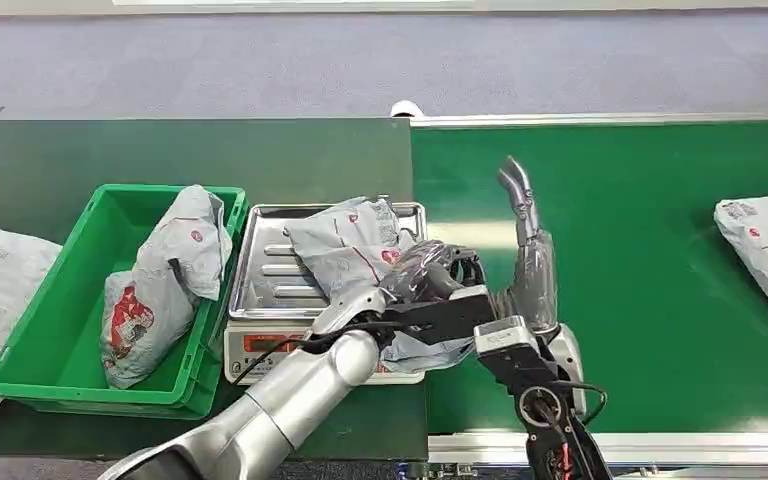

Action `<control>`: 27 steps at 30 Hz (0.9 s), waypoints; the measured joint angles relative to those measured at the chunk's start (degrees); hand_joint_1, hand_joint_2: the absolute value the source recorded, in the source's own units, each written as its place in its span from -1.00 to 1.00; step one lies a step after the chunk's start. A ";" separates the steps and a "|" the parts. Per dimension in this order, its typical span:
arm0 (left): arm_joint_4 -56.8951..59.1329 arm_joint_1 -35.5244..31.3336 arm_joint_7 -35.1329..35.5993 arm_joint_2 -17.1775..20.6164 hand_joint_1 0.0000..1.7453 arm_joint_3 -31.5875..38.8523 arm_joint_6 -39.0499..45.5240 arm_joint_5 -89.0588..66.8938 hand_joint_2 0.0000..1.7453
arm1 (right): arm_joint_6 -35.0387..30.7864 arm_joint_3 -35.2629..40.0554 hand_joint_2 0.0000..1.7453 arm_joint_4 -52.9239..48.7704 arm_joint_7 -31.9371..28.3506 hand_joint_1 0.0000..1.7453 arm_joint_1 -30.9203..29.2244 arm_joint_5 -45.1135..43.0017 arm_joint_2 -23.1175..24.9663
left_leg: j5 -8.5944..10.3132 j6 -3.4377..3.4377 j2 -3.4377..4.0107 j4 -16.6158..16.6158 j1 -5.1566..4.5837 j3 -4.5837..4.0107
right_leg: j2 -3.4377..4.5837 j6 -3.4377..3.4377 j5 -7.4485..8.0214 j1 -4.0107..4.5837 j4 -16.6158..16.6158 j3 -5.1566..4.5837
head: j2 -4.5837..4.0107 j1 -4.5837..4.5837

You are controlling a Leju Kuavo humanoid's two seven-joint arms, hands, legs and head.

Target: Moved the parcel from conveyor to table for the left to box.

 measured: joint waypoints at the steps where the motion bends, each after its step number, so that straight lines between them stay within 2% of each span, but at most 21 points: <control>1: 0.06 0.07 -0.28 0.00 1.00 -0.02 1.20 0.04 1.00 | 0.00 -0.04 1.00 0.00 0.04 -1.00 0.09 0.04 0.00 | 0.00 0.00 0.00 0.00 0.00 -0.01 | 0.00 0.00 0.00 0.00 0.00 -0.01 | 0.00 -0.04; 8: -0.08 2.29 -6.81 0.00 1.00 1.48 7.85 4.89 1.00 | 1.03 1.05 1.00 -0.57 -0.59 -1.00 -0.16 0.76 0.30 | 0.00 0.00 0.01 -0.01 0.01 0.00 | 0.00 0.00 -0.01 0.01 0.01 -0.01 | 0.00 -0.04; 9: -0.37 2.62 -7.63 0.00 0.76 1.83 8.44 5.39 1.00 | 1.07 1.35 1.00 -0.70 -0.59 -1.00 -0.30 0.74 0.37 | 0.00 0.00 0.01 -0.01 0.01 0.00 | 0.00 0.00 0.00 0.01 0.01 -0.01 | 0.00 -0.04; 10: -0.75 2.89 -8.13 0.02 0.62 2.10 8.97 5.77 1.00 | 1.14 1.58 1.00 -0.81 -0.59 -1.00 -0.41 0.76 0.53 | 0.00 0.00 0.01 -0.01 0.01 0.00 | -0.01 0.00 -0.01 0.01 0.01 -0.01 | 0.00 -0.04; 11: -1.21 3.25 -8.61 0.06 0.54 2.36 9.45 6.32 1.00 | 1.14 1.79 1.00 -0.85 -0.61 -1.00 -0.63 0.74 0.70 | 0.01 0.00 0.01 -0.01 0.01 0.00 | -0.02 0.00 -0.01 0.01 0.01 -0.01 | 0.00 -0.02; 14: -3.63 4.76 -9.47 0.09 0.50 3.28 10.91 7.76 1.00 | 1.14 2.76 1.00 -0.98 -0.81 -1.00 -1.46 0.74 0.96 | 0.01 0.00 0.01 0.00 0.00 0.01 | -0.01 0.00 0.00 0.00 0.01 -0.01 | 0.00 -0.04; 17: -5.31 5.81 -10.10 0.15 -0.20 3.67 12.24 8.89 1.00 | 1.09 3.47 1.00 -1.05 -0.90 -1.00 -2.01 0.70 1.22 | 0.01 0.01 0.01 0.00 0.00 0.00 | -0.04 0.00 0.00 0.00 0.01 0.00 | 0.00 -0.04; 19: -7.17 7.00 -10.82 0.17 -0.86 4.31 13.42 9.88 1.00 | 1.05 4.15 1.00 -1.05 -1.03 -1.00 -2.40 0.68 1.62 | 0.01 0.00 0.05 0.00 0.00 0.02 | -0.02 0.00 0.00 0.00 0.01 -0.02 | 0.00 -0.09; 20: -7.74 7.32 -11.13 0.17 -1.00 4.39 13.91 10.29 1.00 | 1.01 4.35 1.00 -1.05 -1.11 -1.00 -2.48 0.64 1.75 | 0.01 0.01 0.05 0.00 0.00 0.02 | -0.02 0.00 0.00 0.00 0.01 -0.02 | 0.00 -0.04; 27: -10.36 9.05 -12.42 0.59 -1.00 4.81 16.33 12.89 1.00 | 0.55 5.40 1.00 -1.05 -1.55 -1.00 -2.89 0.48 2.30 | 0.01 0.01 0.03 -0.01 0.01 0.01 | -0.05 0.00 -0.01 0.00 0.01 -0.02 | 0.00 -0.04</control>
